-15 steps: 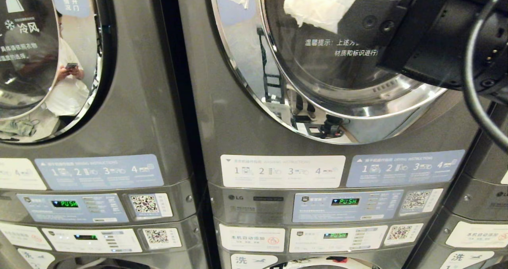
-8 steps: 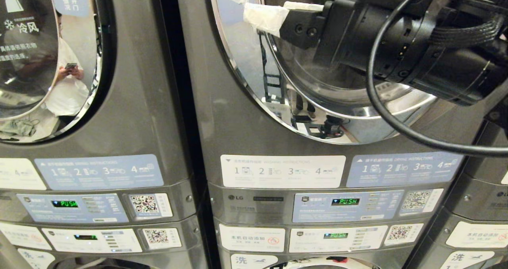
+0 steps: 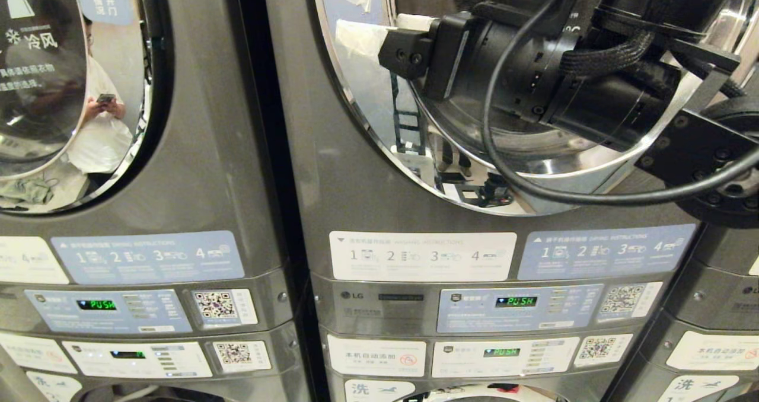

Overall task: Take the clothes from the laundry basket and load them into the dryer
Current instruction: Open the dryer

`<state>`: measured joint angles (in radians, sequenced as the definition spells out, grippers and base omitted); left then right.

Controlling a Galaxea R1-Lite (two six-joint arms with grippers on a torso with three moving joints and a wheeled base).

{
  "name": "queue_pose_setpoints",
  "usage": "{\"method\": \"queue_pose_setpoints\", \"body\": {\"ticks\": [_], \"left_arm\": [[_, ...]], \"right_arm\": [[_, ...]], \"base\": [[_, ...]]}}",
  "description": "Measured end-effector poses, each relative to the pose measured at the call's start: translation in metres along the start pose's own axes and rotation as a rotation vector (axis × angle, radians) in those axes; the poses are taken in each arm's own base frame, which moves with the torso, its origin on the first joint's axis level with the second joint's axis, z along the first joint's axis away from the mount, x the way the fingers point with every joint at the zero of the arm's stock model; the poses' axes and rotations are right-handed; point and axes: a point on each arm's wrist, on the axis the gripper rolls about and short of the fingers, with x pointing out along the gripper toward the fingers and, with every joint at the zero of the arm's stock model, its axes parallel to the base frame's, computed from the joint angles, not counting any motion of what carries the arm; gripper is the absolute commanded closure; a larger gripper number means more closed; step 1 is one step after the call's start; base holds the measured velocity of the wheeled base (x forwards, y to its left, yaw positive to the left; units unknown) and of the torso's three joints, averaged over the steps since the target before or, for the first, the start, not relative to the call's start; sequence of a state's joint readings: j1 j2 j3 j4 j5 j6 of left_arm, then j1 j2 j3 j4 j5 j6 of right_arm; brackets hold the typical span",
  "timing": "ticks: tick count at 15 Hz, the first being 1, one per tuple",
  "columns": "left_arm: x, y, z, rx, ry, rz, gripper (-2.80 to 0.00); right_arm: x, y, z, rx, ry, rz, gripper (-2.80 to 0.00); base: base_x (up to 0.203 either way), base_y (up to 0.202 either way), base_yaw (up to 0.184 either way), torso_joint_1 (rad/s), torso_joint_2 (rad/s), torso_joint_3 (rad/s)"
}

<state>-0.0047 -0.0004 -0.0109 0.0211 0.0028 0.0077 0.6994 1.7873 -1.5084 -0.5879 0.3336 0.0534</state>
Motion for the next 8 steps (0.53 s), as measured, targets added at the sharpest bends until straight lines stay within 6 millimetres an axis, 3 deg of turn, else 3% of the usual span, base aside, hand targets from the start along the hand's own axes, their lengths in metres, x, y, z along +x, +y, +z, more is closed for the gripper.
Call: {"method": "queue_pose_setpoints", "body": {"ticks": [8], "left_arm": [[0.0000, 0.0000, 0.0000, 0.000, 0.000, 0.000, 0.00]], "right_arm": [[0.0078, -0.0005, -0.0111, 0.022, 0.026, 0.020, -2.80]], "base": [[0.000, 0.000, 0.000, 0.000, 0.00, 0.000]]}}
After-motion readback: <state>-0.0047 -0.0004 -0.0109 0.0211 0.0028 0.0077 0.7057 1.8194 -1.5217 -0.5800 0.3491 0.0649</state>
